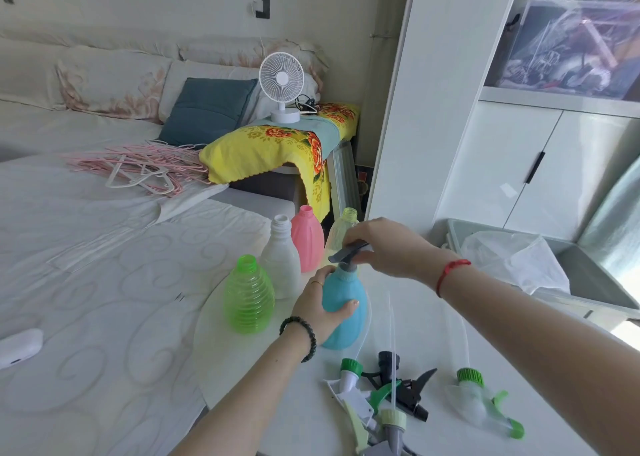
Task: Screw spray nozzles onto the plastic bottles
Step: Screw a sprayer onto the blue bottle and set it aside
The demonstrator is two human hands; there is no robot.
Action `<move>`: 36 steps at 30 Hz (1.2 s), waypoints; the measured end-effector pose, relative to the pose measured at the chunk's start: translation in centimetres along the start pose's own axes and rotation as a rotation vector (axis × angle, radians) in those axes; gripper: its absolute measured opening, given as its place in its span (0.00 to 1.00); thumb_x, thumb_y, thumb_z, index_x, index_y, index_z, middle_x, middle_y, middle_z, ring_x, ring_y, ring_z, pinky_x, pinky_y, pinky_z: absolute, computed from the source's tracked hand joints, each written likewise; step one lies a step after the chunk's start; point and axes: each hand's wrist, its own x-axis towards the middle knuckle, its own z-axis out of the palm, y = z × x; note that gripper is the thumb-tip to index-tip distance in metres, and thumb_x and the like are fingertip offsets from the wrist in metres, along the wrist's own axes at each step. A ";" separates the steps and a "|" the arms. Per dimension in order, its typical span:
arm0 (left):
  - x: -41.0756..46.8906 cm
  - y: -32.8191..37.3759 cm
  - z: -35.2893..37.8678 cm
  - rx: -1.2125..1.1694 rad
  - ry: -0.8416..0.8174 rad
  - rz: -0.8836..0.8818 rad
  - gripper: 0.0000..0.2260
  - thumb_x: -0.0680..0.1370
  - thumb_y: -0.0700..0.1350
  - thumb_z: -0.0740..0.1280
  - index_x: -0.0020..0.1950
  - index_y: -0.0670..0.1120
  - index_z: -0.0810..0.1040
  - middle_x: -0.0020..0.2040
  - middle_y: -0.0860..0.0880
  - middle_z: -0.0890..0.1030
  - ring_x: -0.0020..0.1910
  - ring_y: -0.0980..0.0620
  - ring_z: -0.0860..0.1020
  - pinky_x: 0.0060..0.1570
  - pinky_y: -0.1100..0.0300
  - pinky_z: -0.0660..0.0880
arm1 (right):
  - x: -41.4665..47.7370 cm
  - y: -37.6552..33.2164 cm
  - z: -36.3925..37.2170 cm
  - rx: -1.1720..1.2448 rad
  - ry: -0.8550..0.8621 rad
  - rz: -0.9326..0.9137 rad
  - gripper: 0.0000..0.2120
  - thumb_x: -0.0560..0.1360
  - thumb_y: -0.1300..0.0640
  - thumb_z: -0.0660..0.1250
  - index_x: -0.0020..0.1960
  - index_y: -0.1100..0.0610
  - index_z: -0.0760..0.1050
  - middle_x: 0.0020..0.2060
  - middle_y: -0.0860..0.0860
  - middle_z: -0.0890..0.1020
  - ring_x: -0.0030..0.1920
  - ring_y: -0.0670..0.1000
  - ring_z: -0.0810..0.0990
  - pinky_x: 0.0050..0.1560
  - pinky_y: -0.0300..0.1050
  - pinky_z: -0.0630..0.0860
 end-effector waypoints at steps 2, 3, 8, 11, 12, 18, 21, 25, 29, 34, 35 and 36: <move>0.0 0.0 0.0 -0.005 -0.002 -0.002 0.26 0.70 0.51 0.69 0.65 0.53 0.63 0.62 0.52 0.71 0.59 0.52 0.72 0.58 0.58 0.69 | 0.7 -0.8 -0.6 -0.014 -0.040 0.008 0.10 0.73 0.55 0.66 0.52 0.59 0.77 0.40 0.53 0.78 0.41 0.50 0.73 0.31 0.35 0.63; 0.0 -0.1 -0.1 -0.010 -0.002 -0.002 0.26 0.70 0.51 0.69 0.65 0.53 0.63 0.62 0.52 0.71 0.59 0.52 0.72 0.58 0.59 0.69 | 0.9 -1.1 -0.7 -0.006 -0.050 0.027 0.12 0.72 0.54 0.67 0.53 0.60 0.77 0.40 0.53 0.78 0.40 0.50 0.73 0.31 0.34 0.64; 0.0 -0.2 -0.2 -0.009 -0.010 0.000 0.26 0.70 0.51 0.69 0.64 0.54 0.63 0.62 0.52 0.72 0.59 0.52 0.71 0.58 0.58 0.69 | 2.2 -1.7 -0.5 0.116 -0.230 0.215 0.17 0.76 0.52 0.60 0.60 0.61 0.72 0.50 0.59 0.77 0.39 0.53 0.79 0.30 0.36 0.75; 0.0 -0.2 -0.2 -0.003 -0.012 0.006 0.25 0.70 0.52 0.69 0.63 0.56 0.63 0.61 0.52 0.72 0.58 0.52 0.72 0.58 0.57 0.70 | 2.2 -1.1 -1.7 0.209 -0.309 0.162 0.22 0.77 0.66 0.54 0.68 0.51 0.64 0.59 0.57 0.73 0.46 0.55 0.78 0.35 0.39 0.79; 0.1 -0.3 -0.2 -0.001 -0.012 0.007 0.25 0.70 0.52 0.69 0.63 0.56 0.63 0.62 0.52 0.72 0.59 0.52 0.72 0.59 0.57 0.70 | 2.0 -0.9 -2.2 0.196 -0.326 0.099 0.27 0.75 0.70 0.54 0.68 0.48 0.65 0.62 0.55 0.73 0.54 0.56 0.76 0.44 0.40 0.77; 0.3 -0.6 -0.1 0.037 0.005 0.023 0.28 0.70 0.53 0.69 0.66 0.52 0.63 0.62 0.51 0.71 0.58 0.55 0.70 0.57 0.61 0.67 | 1.8 -0.8 -2.0 -0.052 -0.287 -0.030 0.09 0.72 0.54 0.67 0.48 0.58 0.78 0.45 0.53 0.81 0.46 0.51 0.74 0.38 0.36 0.68; 0.3 -0.7 -0.1 0.012 -0.002 0.022 0.26 0.70 0.52 0.69 0.65 0.52 0.63 0.62 0.51 0.71 0.59 0.54 0.70 0.56 0.62 0.66 | 2.2 -1.2 -0.7 0.002 -0.182 0.096 0.16 0.74 0.49 0.64 0.46 0.63 0.76 0.35 0.55 0.79 0.32 0.50 0.76 0.26 0.34 0.69; 0.2 -0.7 0.0 -0.011 0.018 0.045 0.24 0.70 0.51 0.70 0.62 0.54 0.64 0.60 0.52 0.72 0.60 0.53 0.71 0.56 0.64 0.65 | 2.3 -1.2 -0.3 0.083 -0.200 0.184 0.14 0.77 0.61 0.56 0.62 0.62 0.69 0.42 0.57 0.80 0.35 0.53 0.82 0.32 0.37 0.76; 0.2 -0.8 0.1 -0.007 0.012 0.043 0.25 0.70 0.51 0.70 0.63 0.54 0.63 0.61 0.53 0.71 0.60 0.55 0.70 0.57 0.63 0.65 | 1.2 0.2 -1.2 -0.063 -0.159 -0.079 0.27 0.73 0.69 0.62 0.68 0.48 0.64 0.64 0.53 0.70 0.62 0.57 0.72 0.56 0.48 0.75; 0.2 -0.7 0.2 0.001 0.031 0.038 0.27 0.70 0.52 0.70 0.65 0.52 0.63 0.59 0.55 0.69 0.59 0.58 0.67 0.56 0.66 0.62 | 1.1 0.3 -0.8 -0.242 -0.085 -0.071 0.15 0.72 0.48 0.66 0.55 0.53 0.77 0.64 0.53 0.72 0.63 0.54 0.70 0.49 0.45 0.75; 0.2 -0.6 0.1 -0.005 0.034 0.042 0.26 0.70 0.51 0.70 0.65 0.52 0.63 0.59 0.55 0.70 0.59 0.57 0.68 0.56 0.66 0.63 | 1.1 0.1 -0.7 -0.214 -0.079 -0.048 0.15 0.71 0.46 0.66 0.53 0.55 0.77 0.54 0.53 0.77 0.56 0.53 0.74 0.41 0.41 0.73; 0.2 -0.6 0.2 -0.010 0.032 0.047 0.26 0.70 0.51 0.70 0.64 0.52 0.64 0.59 0.54 0.70 0.59 0.56 0.69 0.56 0.65 0.64 | 1.0 -0.1 -0.7 -0.189 -0.070 -0.019 0.16 0.72 0.46 0.66 0.51 0.56 0.77 0.44 0.52 0.78 0.48 0.52 0.76 0.34 0.38 0.68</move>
